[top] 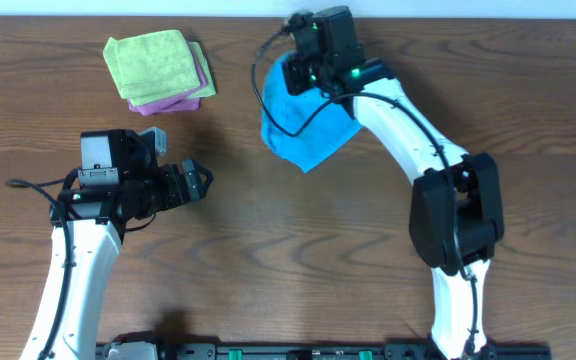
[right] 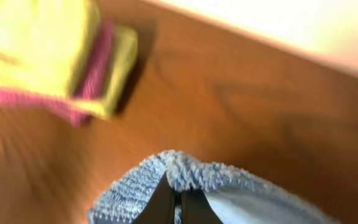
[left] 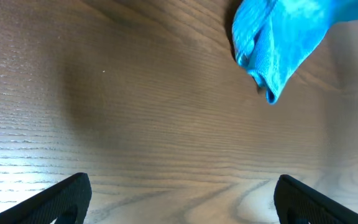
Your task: Fold the cloth
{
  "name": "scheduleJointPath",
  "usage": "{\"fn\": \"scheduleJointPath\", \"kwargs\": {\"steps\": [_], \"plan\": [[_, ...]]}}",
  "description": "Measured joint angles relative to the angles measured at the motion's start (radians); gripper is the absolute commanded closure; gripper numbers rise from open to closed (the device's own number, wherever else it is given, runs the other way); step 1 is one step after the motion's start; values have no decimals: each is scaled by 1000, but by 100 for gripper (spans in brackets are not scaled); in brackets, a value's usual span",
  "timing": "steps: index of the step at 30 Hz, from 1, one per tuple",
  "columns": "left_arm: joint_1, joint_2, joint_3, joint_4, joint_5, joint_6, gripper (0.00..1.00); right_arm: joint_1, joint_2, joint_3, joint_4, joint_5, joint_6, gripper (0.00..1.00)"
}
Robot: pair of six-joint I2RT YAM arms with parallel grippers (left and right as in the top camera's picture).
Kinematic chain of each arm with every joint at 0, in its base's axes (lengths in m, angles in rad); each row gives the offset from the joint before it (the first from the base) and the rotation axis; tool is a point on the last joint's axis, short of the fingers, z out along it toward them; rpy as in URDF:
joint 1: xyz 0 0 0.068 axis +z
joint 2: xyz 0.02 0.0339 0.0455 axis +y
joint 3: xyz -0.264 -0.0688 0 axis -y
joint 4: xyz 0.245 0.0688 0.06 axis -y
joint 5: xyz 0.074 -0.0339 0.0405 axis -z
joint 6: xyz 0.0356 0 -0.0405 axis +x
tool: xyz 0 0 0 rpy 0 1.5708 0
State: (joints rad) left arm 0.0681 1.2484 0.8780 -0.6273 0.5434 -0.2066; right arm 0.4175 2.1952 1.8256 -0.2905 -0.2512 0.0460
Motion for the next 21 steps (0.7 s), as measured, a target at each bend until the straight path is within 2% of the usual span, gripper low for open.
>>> {"fn": "scheduleJointPath", "kwargs": {"steps": [6,7,8,9,10,12,13,16,21], "plan": [[0,0,0,-5,0,0,5,17,82,5,190,79,7,98],[0,0,0,-9,0,0,5,17,103,5,206,94,7,92],[0,0,0,-16,0,0,5,17,126,5,220,112,9,80],[0,0,0,-21,0,0,5,17,146,5,230,125,15,71],[0,0,0,-24,0,0,5,17,169,5,242,137,18,56],[0,0,0,-28,0,0,5,17,205,5,258,159,19,43],[0,0,0,-30,0,0,5,17,219,5,261,167,19,31],[0,0,0,-36,0,0,5,19,235,5,253,185,19,20],[0,0,0,-46,0,0,5,22,227,50,33,199,11,6]]}}
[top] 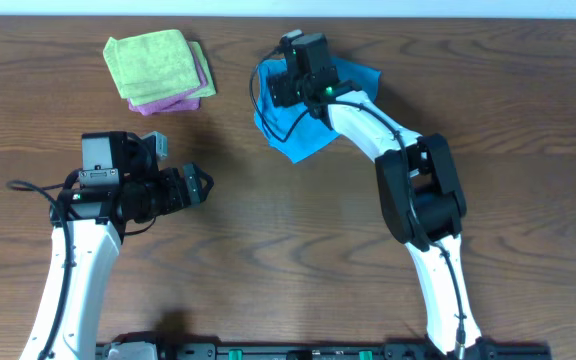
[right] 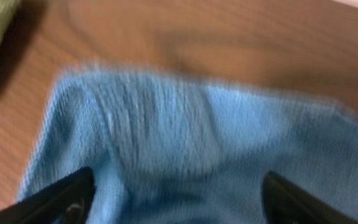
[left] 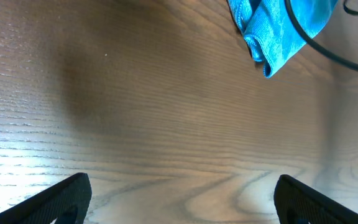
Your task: Fold the cloth
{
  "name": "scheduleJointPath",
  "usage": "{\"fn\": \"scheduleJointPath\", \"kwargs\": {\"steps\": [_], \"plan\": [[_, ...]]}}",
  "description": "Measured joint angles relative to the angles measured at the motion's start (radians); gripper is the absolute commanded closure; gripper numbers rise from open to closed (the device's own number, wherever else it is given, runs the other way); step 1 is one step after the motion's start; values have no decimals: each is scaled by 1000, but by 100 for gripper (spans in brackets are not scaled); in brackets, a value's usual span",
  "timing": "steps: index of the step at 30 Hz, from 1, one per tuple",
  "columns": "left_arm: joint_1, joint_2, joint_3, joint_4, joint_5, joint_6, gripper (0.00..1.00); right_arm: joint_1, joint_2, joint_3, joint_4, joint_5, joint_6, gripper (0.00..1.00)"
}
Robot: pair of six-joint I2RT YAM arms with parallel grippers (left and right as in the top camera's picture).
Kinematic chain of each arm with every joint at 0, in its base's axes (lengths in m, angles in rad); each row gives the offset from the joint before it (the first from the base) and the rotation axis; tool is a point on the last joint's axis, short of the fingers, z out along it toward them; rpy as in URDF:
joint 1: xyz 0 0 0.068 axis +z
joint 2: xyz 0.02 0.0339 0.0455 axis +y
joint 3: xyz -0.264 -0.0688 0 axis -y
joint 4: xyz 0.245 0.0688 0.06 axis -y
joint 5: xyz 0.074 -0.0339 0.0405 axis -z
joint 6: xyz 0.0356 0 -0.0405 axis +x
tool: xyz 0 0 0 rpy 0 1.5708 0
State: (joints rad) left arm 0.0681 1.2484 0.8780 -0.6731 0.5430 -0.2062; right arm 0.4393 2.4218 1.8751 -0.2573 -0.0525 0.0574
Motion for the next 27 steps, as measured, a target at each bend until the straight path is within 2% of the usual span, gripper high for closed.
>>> {"fn": "scheduleJointPath", "kwargs": {"steps": [4,15,19,27], "plan": [[0,0,0,0,-3,0,5,2,-30,43,-174,2,-16,1],[0,0,0,0,-21,13,5,18,-177,78,-401,5,-47,1],[0,0,0,1,-35,26,5,41,-177,78,-523,-7,-51,10],[0,0,0,0,-53,27,5,60,-176,72,-539,-31,-53,17]]}}
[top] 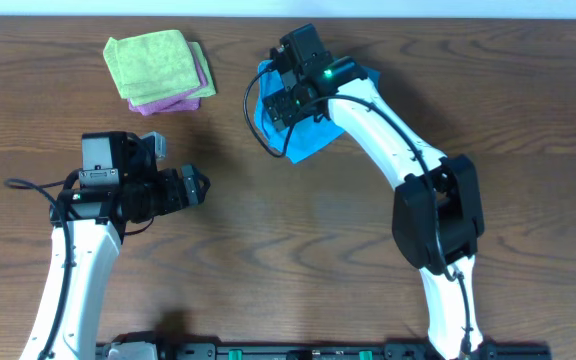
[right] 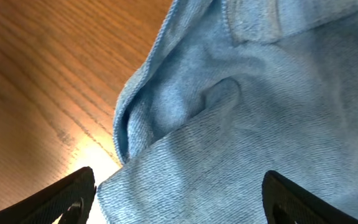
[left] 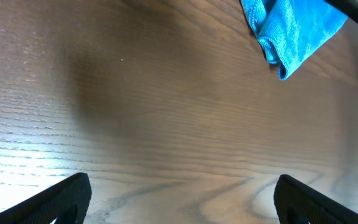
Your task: Fold the cloth
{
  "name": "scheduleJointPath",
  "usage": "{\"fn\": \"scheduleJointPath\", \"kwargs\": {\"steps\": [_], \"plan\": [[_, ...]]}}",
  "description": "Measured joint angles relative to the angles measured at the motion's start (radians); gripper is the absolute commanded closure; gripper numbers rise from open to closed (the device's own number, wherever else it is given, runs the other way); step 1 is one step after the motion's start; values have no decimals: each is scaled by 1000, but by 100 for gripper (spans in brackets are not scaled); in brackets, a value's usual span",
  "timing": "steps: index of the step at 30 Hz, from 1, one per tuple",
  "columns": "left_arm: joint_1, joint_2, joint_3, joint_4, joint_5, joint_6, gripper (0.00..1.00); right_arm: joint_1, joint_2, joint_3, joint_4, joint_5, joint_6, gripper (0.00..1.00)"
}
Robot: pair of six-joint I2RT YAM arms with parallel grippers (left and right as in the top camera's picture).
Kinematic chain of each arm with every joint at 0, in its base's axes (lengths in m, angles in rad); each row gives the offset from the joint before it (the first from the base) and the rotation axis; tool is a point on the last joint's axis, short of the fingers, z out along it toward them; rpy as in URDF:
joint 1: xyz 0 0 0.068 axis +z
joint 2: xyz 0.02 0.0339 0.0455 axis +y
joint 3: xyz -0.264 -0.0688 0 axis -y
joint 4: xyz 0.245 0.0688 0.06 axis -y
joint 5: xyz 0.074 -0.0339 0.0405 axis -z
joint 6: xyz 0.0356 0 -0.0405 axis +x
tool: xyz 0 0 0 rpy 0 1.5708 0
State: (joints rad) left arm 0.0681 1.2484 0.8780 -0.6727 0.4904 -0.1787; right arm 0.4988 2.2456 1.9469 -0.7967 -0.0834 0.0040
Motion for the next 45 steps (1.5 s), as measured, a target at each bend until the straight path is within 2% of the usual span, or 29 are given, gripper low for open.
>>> {"fn": "scheduleJointPath", "kwargs": {"steps": [9,22,25,28,29,31,32,38,45], "plan": [[0,0,0,-1,0,0,5,1,61,-3,-15,-48,11,20],[0,0,0,-2,0,0,5,11,96,-6,-27,-77,37,34],[0,0,0,-2,0,0,5,11,105,-6,-29,-78,37,44],[0,0,0,-2,0,0,5,11,121,-6,-30,-79,40,59],[0,0,0,-2,0,0,5,11,124,-6,-30,-78,40,67],[0,0,0,-2,0,0,5,11,126,-7,-29,-78,39,91],[0,0,0,-1,0,0,5,11,126,-7,-29,-78,40,99],[0,0,0,-1,-1,0,5,11,126,-7,-62,-64,48,99],[0,0,0,-2,0,0,5,10,63,-9,-201,45,89,99]]}}
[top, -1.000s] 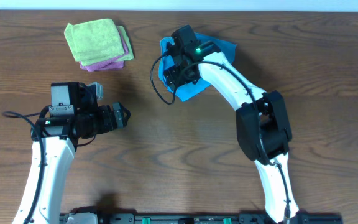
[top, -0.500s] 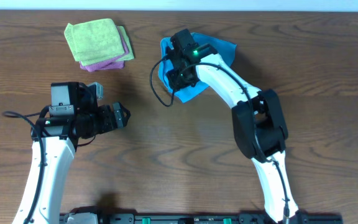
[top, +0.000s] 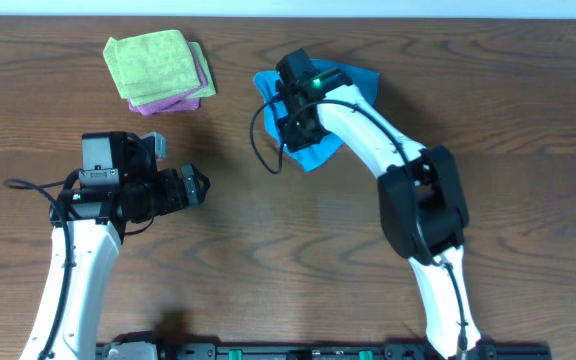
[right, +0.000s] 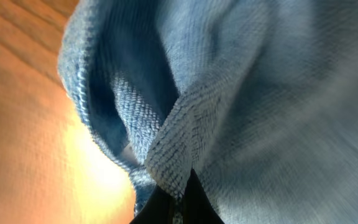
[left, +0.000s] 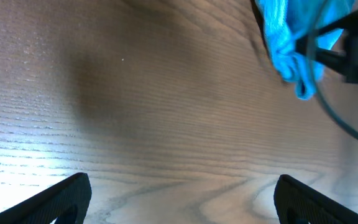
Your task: Fold the cloth
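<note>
The blue cloth (top: 320, 150) lies rumpled at the back middle of the table, and its near corner (left: 294, 59) shows at the top right of the left wrist view. My right gripper (top: 294, 128) is down on the cloth's left part, shut on a bunched fold (right: 179, 155) of it. My left gripper (top: 200, 185) hovers open over bare wood to the left, well apart from the cloth. Its two fingertips (left: 67, 196) frame empty table.
A stack of folded cloths, green (top: 153, 60) on top with pink (top: 173, 100) beneath, sits at the back left. The wooden table (top: 298, 260) stretches in front of both arms. The right arm's black cable (top: 258, 145) loops beside the cloth.
My right gripper was open over the cloth's left edge. Now it is shut on a fold there, a little nearer the front. The left arm is still.
My right gripper first held the blue cloth, pinched, at the back of the table. Then it stood open over the cloth, which lay on the table, and stayed open above its left edge. Now it grips a fold there. The left gripper stayed open throughout.
</note>
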{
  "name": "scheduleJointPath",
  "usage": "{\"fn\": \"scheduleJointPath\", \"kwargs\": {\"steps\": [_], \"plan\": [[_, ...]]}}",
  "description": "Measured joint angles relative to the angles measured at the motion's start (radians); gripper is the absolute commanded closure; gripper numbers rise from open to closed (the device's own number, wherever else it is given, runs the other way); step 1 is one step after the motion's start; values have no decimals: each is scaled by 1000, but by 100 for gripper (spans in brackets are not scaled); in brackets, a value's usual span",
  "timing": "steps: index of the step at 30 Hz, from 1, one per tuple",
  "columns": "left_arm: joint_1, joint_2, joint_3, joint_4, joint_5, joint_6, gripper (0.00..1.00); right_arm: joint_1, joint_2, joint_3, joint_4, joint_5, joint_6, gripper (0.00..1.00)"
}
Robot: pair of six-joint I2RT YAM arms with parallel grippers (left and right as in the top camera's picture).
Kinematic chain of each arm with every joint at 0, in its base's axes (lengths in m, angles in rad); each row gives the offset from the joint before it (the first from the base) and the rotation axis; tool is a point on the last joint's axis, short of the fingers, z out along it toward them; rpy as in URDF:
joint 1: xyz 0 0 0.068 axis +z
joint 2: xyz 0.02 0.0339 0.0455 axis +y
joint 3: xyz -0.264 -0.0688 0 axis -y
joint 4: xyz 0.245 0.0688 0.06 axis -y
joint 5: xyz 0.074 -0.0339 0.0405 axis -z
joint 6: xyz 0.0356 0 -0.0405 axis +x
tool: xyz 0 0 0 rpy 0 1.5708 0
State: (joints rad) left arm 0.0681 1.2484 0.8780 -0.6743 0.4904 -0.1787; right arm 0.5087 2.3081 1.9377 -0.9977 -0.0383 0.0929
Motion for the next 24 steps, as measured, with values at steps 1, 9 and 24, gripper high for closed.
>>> {"fn": "scheduleJointPath", "kwargs": {"steps": [1,9,24], "plan": [[0,0,0,0,0,0,5,-1,-18,0,-18,14,6,99],[0,0,0,6,0,0,5,-40,-127,0,-241,129,111,99],[0,0,0,25,0,0,5,-262,-127,-2,-405,386,364,51]]}}
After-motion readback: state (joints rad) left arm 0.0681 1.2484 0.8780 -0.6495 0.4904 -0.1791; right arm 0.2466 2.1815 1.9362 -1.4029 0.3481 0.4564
